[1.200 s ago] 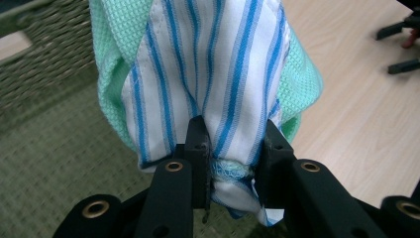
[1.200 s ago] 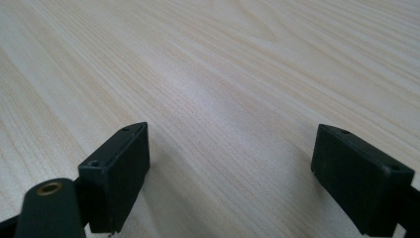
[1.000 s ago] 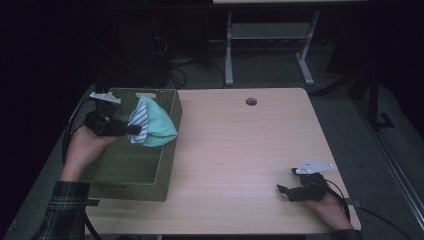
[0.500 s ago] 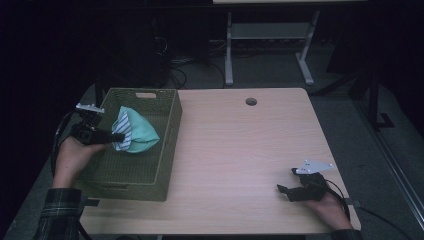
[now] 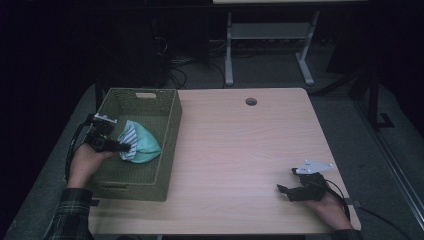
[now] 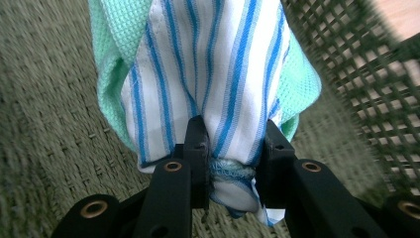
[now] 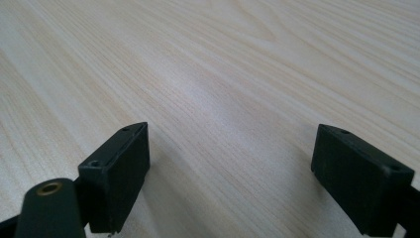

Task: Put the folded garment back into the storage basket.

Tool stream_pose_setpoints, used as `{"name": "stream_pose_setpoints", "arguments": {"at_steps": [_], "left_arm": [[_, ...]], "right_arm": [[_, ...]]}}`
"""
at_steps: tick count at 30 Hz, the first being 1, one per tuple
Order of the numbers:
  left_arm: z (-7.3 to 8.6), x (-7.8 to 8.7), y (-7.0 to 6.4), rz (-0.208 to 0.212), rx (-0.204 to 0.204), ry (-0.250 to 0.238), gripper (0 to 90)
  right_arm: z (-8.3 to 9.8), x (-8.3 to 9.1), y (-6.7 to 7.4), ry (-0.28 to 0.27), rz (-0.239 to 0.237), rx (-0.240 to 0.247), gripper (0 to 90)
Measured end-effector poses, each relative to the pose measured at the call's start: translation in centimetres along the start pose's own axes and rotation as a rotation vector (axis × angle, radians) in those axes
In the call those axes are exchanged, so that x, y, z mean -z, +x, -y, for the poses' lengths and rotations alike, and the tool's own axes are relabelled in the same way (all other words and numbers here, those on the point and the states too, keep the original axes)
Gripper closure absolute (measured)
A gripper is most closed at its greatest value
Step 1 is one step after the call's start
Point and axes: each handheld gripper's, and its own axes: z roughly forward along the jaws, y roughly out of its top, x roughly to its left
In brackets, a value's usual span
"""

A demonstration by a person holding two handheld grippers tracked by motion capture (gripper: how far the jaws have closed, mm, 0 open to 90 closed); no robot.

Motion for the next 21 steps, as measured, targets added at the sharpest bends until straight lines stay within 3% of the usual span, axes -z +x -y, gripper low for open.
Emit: {"name": "stream_pose_setpoints", "arguments": {"at_steps": [5,8,13,21], "left_arm": [[0.3,-1.9,0.1,-0.028,-0.002,0.049,69.5],[0.3,-2.3,0.1,-0.052,-0.022,0.086,68.7],[0.3,-2.7,0.1,-0.058,-0.016,0.101,66.8],[0.4,-2.7,0.1,-0.056,-0.009,0.095,47.5]], "right_arm": [[0.0,0.0,0.0,0.000,0.000,0.000,14.9],[0.0,0.0,0.0,0.000,0.000,0.000,14.9],[0.0,0.0,0.0,0.000,0.000,0.000,14.9],[0.0,0.0,0.0,0.000,0.000,0.001,14.9]]}}
